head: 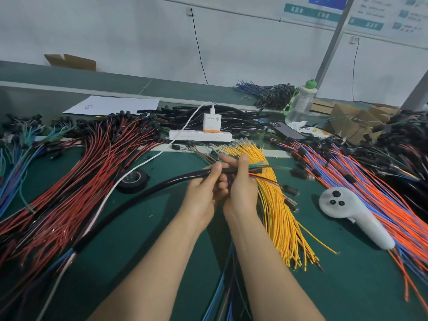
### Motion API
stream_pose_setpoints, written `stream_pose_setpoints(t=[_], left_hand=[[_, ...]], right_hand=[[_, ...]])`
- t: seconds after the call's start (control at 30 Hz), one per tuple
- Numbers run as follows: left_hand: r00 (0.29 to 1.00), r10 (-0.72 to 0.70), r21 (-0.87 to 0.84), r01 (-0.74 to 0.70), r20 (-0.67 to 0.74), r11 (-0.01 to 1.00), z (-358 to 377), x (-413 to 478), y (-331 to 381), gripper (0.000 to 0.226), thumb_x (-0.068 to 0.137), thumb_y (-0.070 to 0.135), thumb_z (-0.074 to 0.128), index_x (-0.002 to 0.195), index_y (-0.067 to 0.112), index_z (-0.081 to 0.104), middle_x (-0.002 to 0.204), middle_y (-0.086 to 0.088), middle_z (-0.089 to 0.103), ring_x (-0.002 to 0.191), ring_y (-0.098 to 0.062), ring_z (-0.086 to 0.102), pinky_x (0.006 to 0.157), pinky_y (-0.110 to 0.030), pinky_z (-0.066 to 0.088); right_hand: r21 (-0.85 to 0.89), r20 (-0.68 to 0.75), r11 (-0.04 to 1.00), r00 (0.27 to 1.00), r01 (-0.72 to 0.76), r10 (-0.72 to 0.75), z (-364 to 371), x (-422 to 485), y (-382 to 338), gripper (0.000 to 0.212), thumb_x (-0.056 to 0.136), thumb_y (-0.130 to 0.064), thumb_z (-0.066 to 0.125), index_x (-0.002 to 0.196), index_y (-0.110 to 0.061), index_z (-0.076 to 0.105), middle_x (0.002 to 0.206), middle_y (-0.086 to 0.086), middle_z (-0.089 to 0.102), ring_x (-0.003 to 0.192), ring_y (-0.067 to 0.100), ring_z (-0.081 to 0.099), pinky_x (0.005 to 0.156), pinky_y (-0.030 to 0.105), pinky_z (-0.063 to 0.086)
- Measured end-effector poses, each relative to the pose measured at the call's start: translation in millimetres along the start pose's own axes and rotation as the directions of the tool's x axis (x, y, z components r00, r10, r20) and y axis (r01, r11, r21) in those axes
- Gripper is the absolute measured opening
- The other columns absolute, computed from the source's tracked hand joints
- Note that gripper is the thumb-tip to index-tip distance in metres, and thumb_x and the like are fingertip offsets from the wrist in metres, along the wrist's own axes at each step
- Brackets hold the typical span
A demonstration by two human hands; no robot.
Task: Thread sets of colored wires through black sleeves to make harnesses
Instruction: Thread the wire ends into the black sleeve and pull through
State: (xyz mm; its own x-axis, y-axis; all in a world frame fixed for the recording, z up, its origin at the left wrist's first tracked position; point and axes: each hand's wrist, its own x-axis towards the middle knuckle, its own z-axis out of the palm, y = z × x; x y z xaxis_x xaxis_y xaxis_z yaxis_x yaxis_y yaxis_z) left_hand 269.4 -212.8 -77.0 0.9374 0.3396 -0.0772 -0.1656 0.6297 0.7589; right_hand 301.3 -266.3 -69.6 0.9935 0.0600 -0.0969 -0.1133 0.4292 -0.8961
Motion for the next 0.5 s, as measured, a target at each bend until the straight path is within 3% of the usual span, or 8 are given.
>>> stream_pose_setpoints(t=[0.07, 0.13, 0.27, 0.33, 0.5], left_hand=[[1.000, 0.002, -0.036, -0.002, 0.005, 0.999, -1.4, 0.6, 4.0, 0.017, 0.094, 0.016, 0.053, 0.087, 0.008, 0.067, 0.056, 0.006, 0.054, 0.044, 0.000, 0.048, 0.043, -0.011, 0.042], [1.000, -0.008, -0.131, 0.010, 0.012, 0.991, -2.7, 1.6, 10.0, 0.018, 0.094, 0.015, 0.053, 0.086, 0.006, 0.067, 0.056, 0.004, 0.053, 0.042, -0.001, 0.047, 0.042, -0.010, 0.042], [1.000, -0.003, -0.233, -0.001, -0.017, 0.973, -7.5, 4.5, 17.6, 0.018, 0.094, 0.016, 0.053, 0.086, 0.005, 0.065, 0.054, 0.004, 0.051, 0.040, -0.001, 0.044, 0.041, -0.009, 0.040], [1.000, -0.003, -0.188, 0.001, -0.009, 0.982, -7.7, 4.2, 16.3, 0.019, 0.094, 0.017, 0.053, 0.085, 0.006, 0.065, 0.054, 0.004, 0.052, 0.041, -0.001, 0.045, 0.041, -0.009, 0.041], [1.000, 0.000, -0.137, 0.001, 0.008, 0.991, -5.0, 2.5, 10.8, 0.017, 0.094, 0.016, 0.052, 0.088, 0.006, 0.064, 0.055, 0.004, 0.053, 0.042, -0.001, 0.045, 0.042, -0.010, 0.042]], right_hand=[[0.022, 0.048, 0.999, 0.998, -0.046, 0.045, 1.4, -2.3, -1.9, 0.043, 0.099, -0.041, 0.044, 0.085, -0.015, 0.075, 0.065, 0.000, 0.068, 0.045, 0.007, 0.054, 0.044, 0.017, 0.044], [0.184, 0.118, 0.976, 0.988, -0.118, 0.097, 1.7, -2.8, -6.2, 0.032, 0.097, -0.041, 0.049, 0.090, -0.018, 0.070, 0.080, 0.001, 0.071, 0.055, 0.010, 0.058, 0.051, 0.020, 0.046], [0.535, 0.069, 0.831, 0.989, -0.149, 0.133, -10.2, 3.6, -19.8, 0.022, 0.093, -0.043, 0.055, 0.089, -0.021, 0.057, 0.082, -0.001, 0.066, 0.068, 0.013, 0.056, 0.059, 0.022, 0.039], [0.546, 0.037, 0.827, 0.990, -0.134, 0.136, -18.8, 7.3, -25.8, 0.023, 0.097, -0.040, 0.050, 0.096, -0.018, 0.057, 0.080, 0.000, 0.067, 0.070, 0.013, 0.058, 0.059, 0.023, 0.041], [0.455, 0.076, 0.876, 0.987, -0.158, 0.139, -18.0, 10.1, -24.4, 0.038, 0.104, -0.031, 0.032, 0.080, -0.014, 0.055, 0.080, 0.007, 0.071, 0.077, 0.018, 0.062, 0.070, 0.027, 0.046]])
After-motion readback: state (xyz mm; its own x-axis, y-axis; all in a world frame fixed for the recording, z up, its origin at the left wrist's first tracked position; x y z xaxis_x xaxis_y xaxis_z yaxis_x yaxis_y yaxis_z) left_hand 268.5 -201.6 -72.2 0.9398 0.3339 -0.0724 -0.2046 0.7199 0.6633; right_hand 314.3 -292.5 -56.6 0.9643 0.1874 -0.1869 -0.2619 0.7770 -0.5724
